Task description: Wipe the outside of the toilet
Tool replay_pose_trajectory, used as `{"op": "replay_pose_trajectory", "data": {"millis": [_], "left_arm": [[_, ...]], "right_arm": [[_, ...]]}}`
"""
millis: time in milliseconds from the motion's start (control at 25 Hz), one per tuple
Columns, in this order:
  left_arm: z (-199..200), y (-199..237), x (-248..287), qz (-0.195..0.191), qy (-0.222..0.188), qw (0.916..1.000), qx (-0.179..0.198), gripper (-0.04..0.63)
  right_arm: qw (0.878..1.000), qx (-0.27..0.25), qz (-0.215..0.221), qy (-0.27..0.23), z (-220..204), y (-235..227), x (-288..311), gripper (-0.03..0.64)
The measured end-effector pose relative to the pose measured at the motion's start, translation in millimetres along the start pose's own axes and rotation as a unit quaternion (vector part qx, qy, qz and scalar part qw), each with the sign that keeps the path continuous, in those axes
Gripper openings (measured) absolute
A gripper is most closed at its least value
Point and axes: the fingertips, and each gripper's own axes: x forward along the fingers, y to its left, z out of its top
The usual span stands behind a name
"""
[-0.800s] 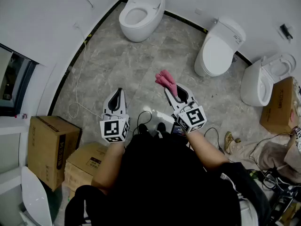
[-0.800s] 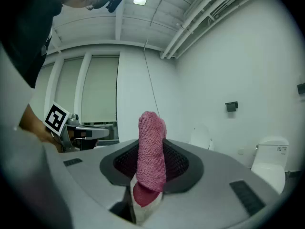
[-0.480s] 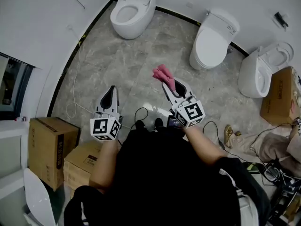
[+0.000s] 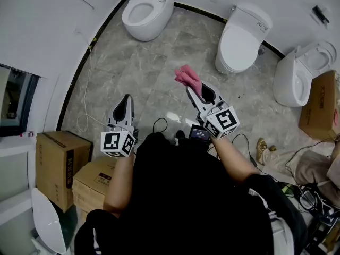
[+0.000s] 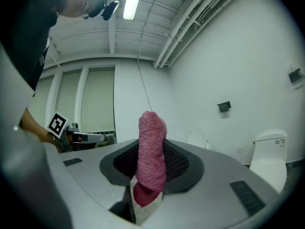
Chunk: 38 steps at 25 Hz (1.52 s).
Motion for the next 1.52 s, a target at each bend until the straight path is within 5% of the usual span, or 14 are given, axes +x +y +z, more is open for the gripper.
{"op": "replay_pose_trajectory", "data": {"millis": [400, 1120, 1520], "left_arm": [[-2.8, 24.3, 37.2, 0.005, 0.009, 0.9999, 0.000, 0.020], [40.8, 187.9, 230.9, -0.055, 0.003, 0.9983, -0.018, 0.018], [49.6, 230.6, 347.1, -0.113, 0.015, 0.9935, -0.003, 0.020]], "right_arm": [[0.999, 0.027, -0.018, 0.013, -10.4, -34.4, 29.9, 0.135], [0.997, 0.028, -0.065, 0.030, 21.7, -119.0, 260.0, 0.135], [0.991, 0.052, -0.121, 0.021, 15.5, -190.5, 318.9, 0.135]]}}
